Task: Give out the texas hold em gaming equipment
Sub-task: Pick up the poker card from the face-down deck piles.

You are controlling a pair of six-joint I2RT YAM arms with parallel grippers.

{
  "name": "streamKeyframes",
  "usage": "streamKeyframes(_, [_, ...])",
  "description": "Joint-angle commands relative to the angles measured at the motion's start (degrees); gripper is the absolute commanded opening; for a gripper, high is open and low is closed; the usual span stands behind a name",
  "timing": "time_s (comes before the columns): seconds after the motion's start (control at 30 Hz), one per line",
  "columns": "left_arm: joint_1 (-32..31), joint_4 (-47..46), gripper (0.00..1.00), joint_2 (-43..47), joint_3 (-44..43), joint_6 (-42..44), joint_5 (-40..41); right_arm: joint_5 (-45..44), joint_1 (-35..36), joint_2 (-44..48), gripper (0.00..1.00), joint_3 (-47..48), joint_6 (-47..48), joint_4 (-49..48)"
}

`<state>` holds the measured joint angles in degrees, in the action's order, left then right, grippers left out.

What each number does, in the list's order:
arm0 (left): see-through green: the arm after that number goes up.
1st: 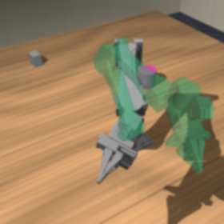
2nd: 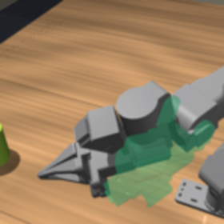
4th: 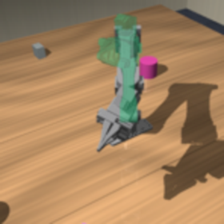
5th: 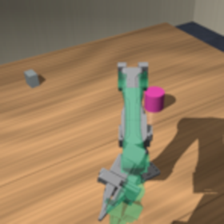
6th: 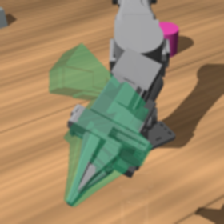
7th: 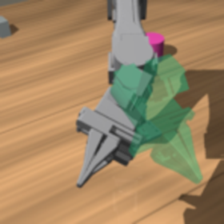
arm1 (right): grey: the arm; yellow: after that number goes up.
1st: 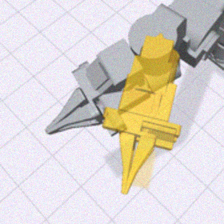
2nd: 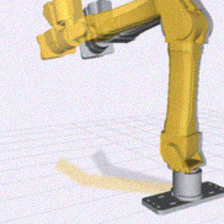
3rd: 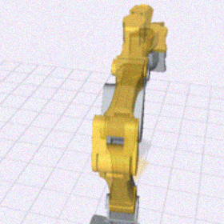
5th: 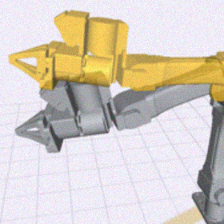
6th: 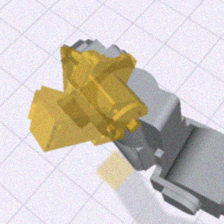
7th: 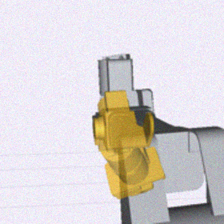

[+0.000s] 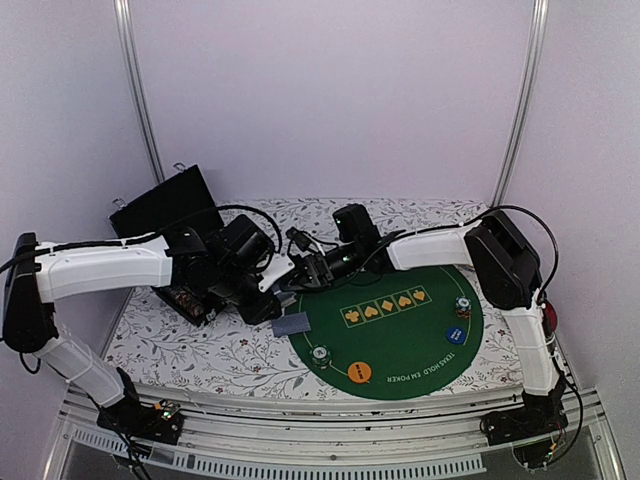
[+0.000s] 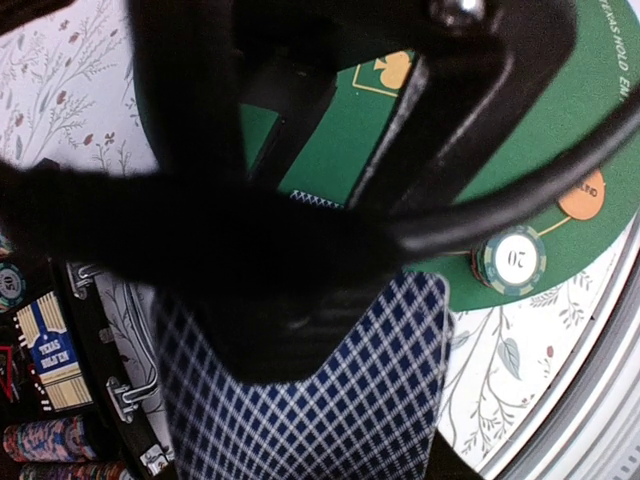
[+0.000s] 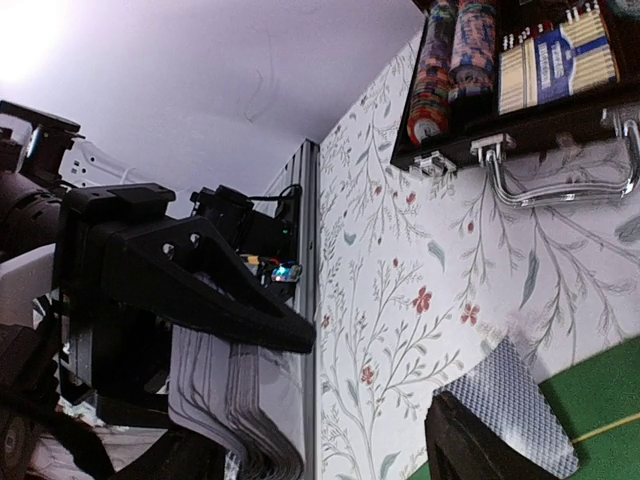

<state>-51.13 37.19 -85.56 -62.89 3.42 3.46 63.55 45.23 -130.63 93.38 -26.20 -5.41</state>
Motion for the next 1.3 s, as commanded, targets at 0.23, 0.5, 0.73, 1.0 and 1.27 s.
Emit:
streamKeyframes(0.23, [0.34,-0.89,0.43,-0.79,-0.95,1.01,-0.36,-10.68,-0.05,4.87,0.38,0.55,8.25,10.54])
streamKeyframes(0.5, [0.50,-0.63,0.43,-1.19,-1.00,0.74,-0.41,-12.31,-0.05,8.25,0.20,0.24,10.14,13.93])
streamKeyframes(0.73, [0.50,-0.54,0.43,-0.98,-0.92,0.54,-0.46,-14.95,-0.01,9.70,0.07,0.57,12.18,17.79])
streamKeyframes(1.0, [0.43,-0.50,0.43,-0.80,-0.50,0.11,-0.76,-17.88,-0.06,11.76,0.03,0.63,13.98,21.06])
streamKeyframes(1.27, [0.48,-0.54,0.43,-0.58,-0.11,0.01,-0.77,-19.99,-0.19,14.09,0.02,0.56,15.34,22.60])
